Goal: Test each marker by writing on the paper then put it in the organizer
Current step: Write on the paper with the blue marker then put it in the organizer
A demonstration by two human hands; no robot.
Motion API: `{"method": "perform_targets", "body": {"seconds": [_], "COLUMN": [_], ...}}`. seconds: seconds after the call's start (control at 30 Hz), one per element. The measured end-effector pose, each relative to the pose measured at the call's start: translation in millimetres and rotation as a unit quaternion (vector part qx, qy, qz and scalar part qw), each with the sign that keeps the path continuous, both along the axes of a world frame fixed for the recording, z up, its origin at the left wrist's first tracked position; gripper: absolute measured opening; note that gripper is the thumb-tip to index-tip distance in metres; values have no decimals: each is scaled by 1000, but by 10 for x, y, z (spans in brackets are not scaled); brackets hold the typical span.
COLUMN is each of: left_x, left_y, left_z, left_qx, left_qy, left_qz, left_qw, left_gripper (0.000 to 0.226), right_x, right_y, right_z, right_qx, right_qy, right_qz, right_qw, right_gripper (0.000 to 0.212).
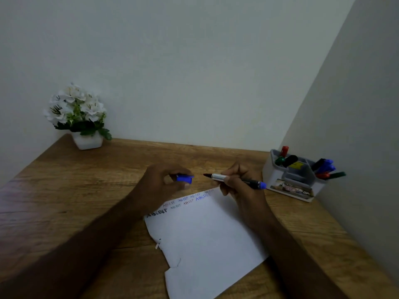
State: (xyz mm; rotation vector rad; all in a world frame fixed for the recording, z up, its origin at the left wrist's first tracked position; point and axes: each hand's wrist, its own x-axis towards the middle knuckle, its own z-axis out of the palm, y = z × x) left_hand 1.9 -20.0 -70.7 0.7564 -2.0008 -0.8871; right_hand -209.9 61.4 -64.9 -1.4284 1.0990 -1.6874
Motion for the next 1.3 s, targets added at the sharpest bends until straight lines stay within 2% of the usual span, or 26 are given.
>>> {"method": "perform_targets", "body": {"seconds": [0.07, 0.23, 0.6, 0.83, 1.03, 1.17, 1.3], "left_x": [-23, -40, -60, -78, -74, -72, -81], "left_y": [32, 41, 56, 103, 114, 107, 122], "left_z": [40, 65, 29, 73, 91, 73, 88], "left_qx": [21, 63, 62, 117, 95, 56, 73], "left_qy": [33, 64, 63, 97, 95, 61, 61], "left_qz": [3, -41, -83, -92, -84, -86, -86], "left_qw": [999, 995, 993, 984, 987, 993, 992], "left_gripper": [27, 25, 26, 39, 17, 13, 10], "right_x": [5, 41, 61, 48, 38, 45, 33], "right_y": [5, 8, -2, -8, 4, 1, 0], "right_z": [1, -2, -39, -23, 0, -3, -10], "right_qx": [10, 10, 17, 40, 38, 41, 62], "right_qy": [-28, -1, -7, -40, -31, -28, -48], "right_qz": [19, 27, 70, 89, 70, 69, 85], "right_qw": [999, 1000, 997, 994, 996, 996, 993], "right_gripper": [7, 14, 8, 9, 13, 16, 22]}}
